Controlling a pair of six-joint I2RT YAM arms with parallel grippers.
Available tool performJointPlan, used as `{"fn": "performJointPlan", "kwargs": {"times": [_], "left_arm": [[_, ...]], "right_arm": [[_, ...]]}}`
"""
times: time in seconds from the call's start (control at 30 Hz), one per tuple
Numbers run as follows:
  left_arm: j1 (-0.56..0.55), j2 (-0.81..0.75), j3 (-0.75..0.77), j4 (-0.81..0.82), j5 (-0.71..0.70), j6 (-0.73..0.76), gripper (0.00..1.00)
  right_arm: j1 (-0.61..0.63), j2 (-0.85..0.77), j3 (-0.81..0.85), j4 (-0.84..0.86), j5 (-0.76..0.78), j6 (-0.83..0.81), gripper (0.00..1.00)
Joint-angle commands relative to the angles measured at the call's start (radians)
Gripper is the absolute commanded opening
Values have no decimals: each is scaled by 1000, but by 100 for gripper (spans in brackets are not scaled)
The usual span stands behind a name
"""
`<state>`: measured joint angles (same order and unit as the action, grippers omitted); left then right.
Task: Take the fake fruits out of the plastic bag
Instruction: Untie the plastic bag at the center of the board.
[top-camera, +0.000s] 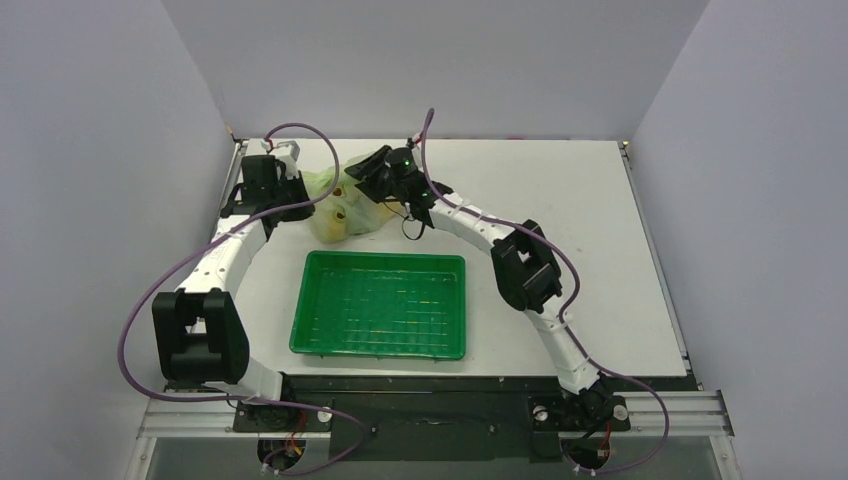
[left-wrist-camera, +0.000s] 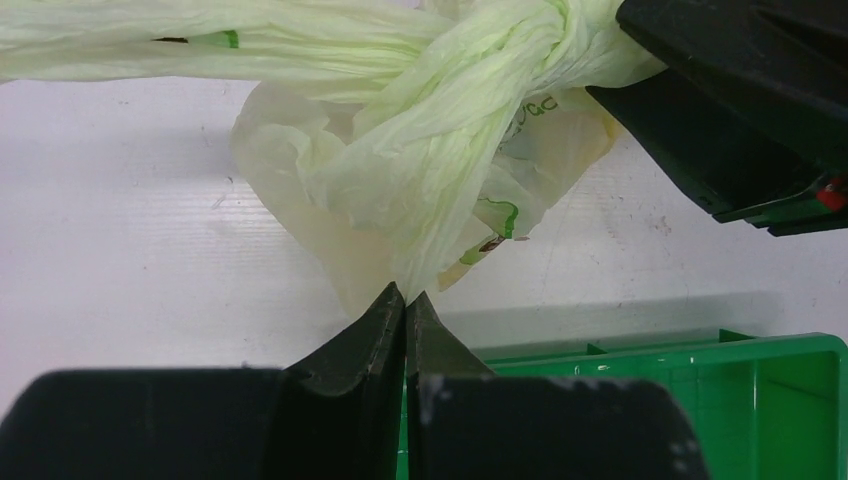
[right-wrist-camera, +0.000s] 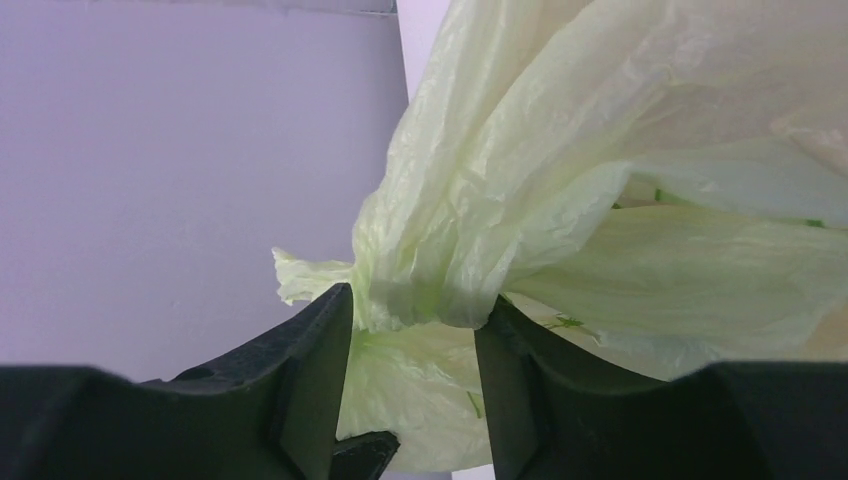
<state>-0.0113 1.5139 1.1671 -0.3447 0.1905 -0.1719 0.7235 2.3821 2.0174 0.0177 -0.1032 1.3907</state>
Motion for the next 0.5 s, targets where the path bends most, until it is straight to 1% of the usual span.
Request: {"fn": "performJointPlan", "kwargs": {"times": [0.0,0.03,0.07,0.1,0.13,0.17,0.27,0.37,0.47], "left_arm": [[5,-17,16,26,25,15,0],[5,-16,16,26,23,15,0],[5,-16,15,26,20,15,0],[5,-15,14,25,15,15,0],[5,-15,15,22,9,15,0],[5,-14,17,18,-9,10,0],[6,-19,20,5,-78,-1,0],[6,-40,9,4,-186,-21,0],[48,-74,-12,13,-267,-50,0]], "right_arm": [[-10,22,83,71,-4,32,38],[-11,25,93,80,-12,38,33],[-13,33,97,89,-16,53,23],[-15,37,104,94,-28,62,17],[-22,42,106,106,-36,83,4],[-26,42,107,112,-49,93,1],[-61,39,105,138,-75,128,0],[-116,24,80,149,-92,155,0],[-172,20,61,169,-128,186,0]]}}
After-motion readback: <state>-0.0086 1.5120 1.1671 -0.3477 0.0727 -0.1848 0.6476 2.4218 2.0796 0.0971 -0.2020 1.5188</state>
